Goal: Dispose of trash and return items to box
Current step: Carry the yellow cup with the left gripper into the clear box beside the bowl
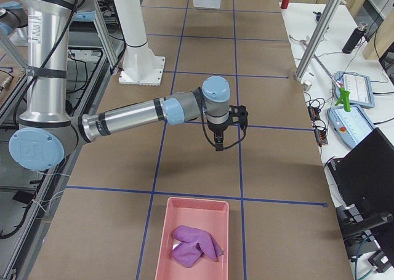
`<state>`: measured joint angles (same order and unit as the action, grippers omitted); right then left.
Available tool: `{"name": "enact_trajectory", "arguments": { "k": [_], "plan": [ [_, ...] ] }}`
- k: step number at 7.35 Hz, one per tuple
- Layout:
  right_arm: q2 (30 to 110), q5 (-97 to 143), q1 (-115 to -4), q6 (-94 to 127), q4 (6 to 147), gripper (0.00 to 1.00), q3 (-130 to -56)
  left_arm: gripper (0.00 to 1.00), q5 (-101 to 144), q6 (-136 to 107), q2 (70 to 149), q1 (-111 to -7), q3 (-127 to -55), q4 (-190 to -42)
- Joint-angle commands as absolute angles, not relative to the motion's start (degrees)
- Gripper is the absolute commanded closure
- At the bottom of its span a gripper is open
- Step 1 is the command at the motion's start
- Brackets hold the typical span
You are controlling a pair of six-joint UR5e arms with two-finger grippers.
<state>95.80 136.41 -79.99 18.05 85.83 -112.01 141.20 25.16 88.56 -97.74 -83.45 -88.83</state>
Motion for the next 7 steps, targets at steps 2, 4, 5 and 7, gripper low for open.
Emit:
{"name": "enact_trajectory", "arguments": {
  "k": [2,4,5,7],
  "plan": [
    [96.0,136.4,-79.6,18.1,85.9,0.0,-112.0,1.0,141.0,25.2,86.2,-98.5,-77.9,-93.5],
    [96.0,136.5,-79.6,18.1,85.8,0.0,-112.1,1.0,140.7,17.9,83.9,-97.7,-77.6,-100.7],
    [96.1,136.5,-79.6,18.1,85.8,0.0,-112.1,1.0,140.5,13.1,83.8,-94.8,-77.1,-104.1],
    [96.2,136.8,-79.6,18.1,85.8,0.0,-112.1,1.0,140.4,5.4,84.0,-91.3,-71.6,-113.9]
  ]
}}
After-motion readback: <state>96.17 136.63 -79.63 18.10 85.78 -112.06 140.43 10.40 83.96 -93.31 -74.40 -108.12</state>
